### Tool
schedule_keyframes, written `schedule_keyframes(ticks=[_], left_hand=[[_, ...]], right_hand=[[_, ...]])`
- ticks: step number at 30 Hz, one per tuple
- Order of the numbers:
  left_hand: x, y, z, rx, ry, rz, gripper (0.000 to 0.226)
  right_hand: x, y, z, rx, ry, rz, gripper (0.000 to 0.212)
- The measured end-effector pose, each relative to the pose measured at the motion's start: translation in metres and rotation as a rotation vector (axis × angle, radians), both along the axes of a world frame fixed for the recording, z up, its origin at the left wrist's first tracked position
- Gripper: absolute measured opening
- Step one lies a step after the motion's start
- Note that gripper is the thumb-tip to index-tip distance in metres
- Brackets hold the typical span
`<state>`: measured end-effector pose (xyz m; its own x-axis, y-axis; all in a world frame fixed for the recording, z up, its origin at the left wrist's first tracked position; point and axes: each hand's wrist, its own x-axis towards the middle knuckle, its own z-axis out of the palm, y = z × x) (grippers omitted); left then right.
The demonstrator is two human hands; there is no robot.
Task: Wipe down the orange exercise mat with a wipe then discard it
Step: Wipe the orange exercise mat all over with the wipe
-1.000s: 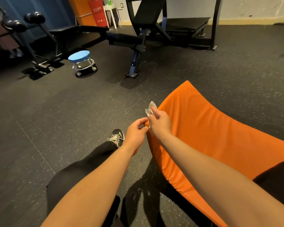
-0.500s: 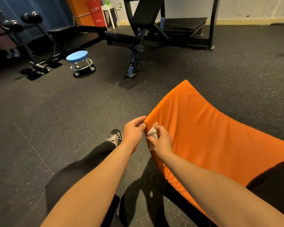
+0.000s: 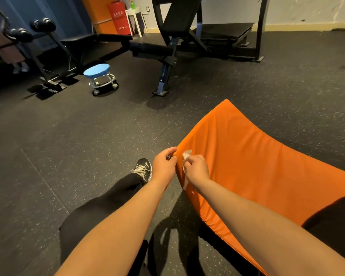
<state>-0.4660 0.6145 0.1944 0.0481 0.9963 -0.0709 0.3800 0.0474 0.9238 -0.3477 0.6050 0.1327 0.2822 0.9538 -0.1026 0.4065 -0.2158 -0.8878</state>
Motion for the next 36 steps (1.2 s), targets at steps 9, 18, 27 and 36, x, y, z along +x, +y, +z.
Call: schedule_keyframes(ticks=[9, 18, 27, 36], left_hand=[[0.044, -0.004, -0.01, -0.038, 0.346, -0.193, 0.061], [0.119, -0.036, -0.007, -0.167, 0.099, -0.342, 0.041], [0.171, -0.033, -0.007, -0.211, 0.011, -0.334, 0.031], [0.18, 0.012, -0.089, -0.271, -0.035, -0.259, 0.032]], right_hand=[[0.032, -0.013, 0.011, 0.075, 0.264, -0.265, 0.022], [0.097, -0.049, 0.018, 0.071, 0.451, -0.522, 0.017], [0.133, -0.046, 0.023, 0.056, 0.455, -0.606, 0.019], [0.152, -0.007, -0.032, -0.074, 0.313, -0.583, 0.011]])
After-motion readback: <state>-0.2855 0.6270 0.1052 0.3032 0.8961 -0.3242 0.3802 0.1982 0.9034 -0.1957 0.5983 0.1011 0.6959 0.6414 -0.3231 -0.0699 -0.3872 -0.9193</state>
